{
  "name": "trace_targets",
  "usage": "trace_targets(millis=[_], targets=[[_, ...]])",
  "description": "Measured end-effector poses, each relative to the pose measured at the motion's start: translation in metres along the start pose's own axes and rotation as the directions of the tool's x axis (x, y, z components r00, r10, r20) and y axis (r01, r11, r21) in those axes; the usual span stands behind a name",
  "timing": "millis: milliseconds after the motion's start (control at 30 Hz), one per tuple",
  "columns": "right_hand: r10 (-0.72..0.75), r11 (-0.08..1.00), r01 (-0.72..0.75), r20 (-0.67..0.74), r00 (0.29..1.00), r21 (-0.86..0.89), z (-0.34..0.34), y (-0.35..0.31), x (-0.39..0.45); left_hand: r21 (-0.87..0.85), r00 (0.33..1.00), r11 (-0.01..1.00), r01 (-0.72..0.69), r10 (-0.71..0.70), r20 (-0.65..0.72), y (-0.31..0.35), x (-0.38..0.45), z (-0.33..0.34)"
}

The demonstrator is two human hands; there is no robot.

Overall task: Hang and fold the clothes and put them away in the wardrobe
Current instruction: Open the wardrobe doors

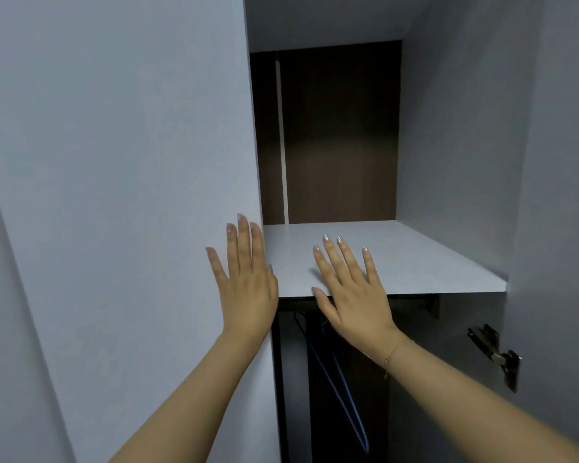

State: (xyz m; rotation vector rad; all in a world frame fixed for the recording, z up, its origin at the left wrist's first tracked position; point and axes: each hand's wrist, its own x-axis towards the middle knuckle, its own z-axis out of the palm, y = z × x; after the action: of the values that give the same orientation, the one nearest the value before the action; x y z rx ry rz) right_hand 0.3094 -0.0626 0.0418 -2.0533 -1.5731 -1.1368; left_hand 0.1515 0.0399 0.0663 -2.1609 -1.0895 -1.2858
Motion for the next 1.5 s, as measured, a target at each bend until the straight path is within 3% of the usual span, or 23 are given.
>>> trace_targets(millis=[167, 300, 733, 967, 1200, 1500], targets=[[-0.032, 0.998, 0.034, -0.044, 0.999, 0.044, 0.002, -0.015, 0.009, -0.034, 1.000, 0.999, 0.017, -0.016, 0.017, 0.002, -0.003, -0.009], [0.005, 0.999, -0.005, -0.001, 1.000, 0.045, -0.008, -0.025, 0.004, -0.095, 0.998, 0.995, 0.010, -0.004, 0.067, 0.001, -0.013, -0.034], [0.006, 0.990, -0.012, 0.046, 0.999, 0.142, -0.108, -0.143, -0.075, -0.422, 0.999, 0.905, -0.044, 0.048, -0.001, -0.068, -0.111, -0.200], [-0.066, 0.978, 0.061, 0.020, 0.998, 0.200, -0.161, -0.215, -0.109, -0.482, 0.992, 0.871, 0.096, -0.122, -0.022, -0.134, -0.165, -0.269], [-0.151, 0.951, 0.154, -0.032, 0.988, 0.268, -0.192, -0.268, -0.117, -0.455, 0.922, 0.835, 0.309, -0.380, -0.070, -0.198, -0.189, -0.309], [-0.214, 0.927, 0.194, 0.025, 0.977, 0.322, -0.206, -0.296, -0.113, -0.375, 0.902, 0.850, 0.370, -0.425, -0.073, -0.236, -0.195, -0.326]])
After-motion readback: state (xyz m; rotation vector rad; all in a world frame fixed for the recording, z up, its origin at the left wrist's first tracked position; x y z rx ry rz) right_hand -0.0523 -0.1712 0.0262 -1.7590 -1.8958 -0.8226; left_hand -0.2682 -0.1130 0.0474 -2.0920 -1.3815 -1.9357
